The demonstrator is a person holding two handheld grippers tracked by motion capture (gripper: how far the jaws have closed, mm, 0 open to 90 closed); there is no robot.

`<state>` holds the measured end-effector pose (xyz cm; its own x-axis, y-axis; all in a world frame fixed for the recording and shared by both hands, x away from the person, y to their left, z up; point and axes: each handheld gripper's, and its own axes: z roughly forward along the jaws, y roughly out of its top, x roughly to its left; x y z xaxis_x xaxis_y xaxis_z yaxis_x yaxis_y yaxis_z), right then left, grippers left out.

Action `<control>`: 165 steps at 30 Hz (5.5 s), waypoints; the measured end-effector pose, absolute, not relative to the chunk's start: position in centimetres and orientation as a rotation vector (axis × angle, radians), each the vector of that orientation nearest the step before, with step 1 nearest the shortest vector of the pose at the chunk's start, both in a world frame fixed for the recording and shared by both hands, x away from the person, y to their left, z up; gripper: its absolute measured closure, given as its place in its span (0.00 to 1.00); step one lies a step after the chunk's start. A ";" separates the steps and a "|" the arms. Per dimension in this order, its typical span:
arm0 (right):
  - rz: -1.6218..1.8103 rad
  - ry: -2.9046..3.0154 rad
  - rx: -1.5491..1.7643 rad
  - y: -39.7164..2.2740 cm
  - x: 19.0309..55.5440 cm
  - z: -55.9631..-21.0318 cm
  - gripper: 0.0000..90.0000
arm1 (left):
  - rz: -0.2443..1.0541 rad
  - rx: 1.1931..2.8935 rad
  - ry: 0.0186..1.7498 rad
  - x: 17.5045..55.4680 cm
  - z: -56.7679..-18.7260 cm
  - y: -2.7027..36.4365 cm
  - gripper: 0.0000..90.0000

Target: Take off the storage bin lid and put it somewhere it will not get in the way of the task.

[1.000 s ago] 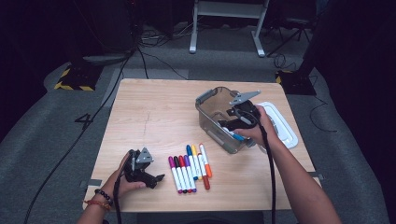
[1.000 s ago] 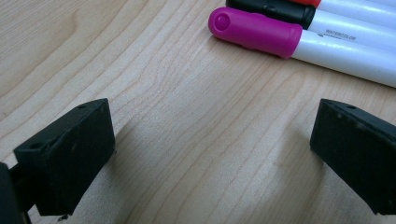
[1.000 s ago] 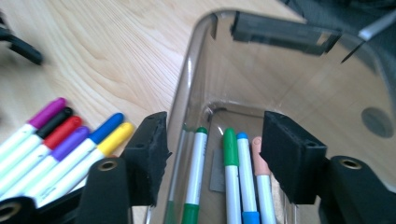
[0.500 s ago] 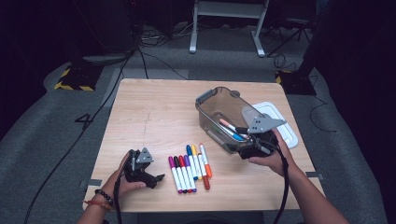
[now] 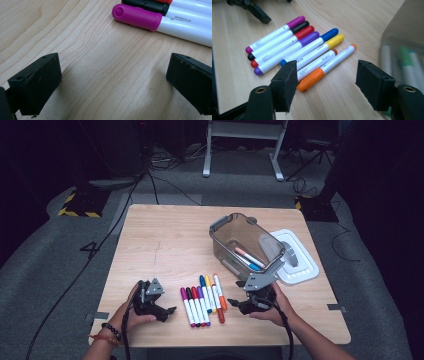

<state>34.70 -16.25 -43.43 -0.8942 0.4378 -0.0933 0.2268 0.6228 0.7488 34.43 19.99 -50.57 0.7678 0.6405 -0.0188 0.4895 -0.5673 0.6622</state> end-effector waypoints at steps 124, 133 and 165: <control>0.880 2.579 0.882 -18.2 49.2 -37.7 0.83 | 0.295 2.290 0.841 34.4 -50.6 20.0 0.00; 0.799 2.652 0.891 -17.4 49.1 -38.7 0.83 | 0.295 2.290 0.841 34.4 -50.6 20.0 0.00; 1.027 2.511 0.792 -20.7 43.8 -35.3 0.42 | 0.293 2.290 0.840 34.4 -50.6 20.0 0.00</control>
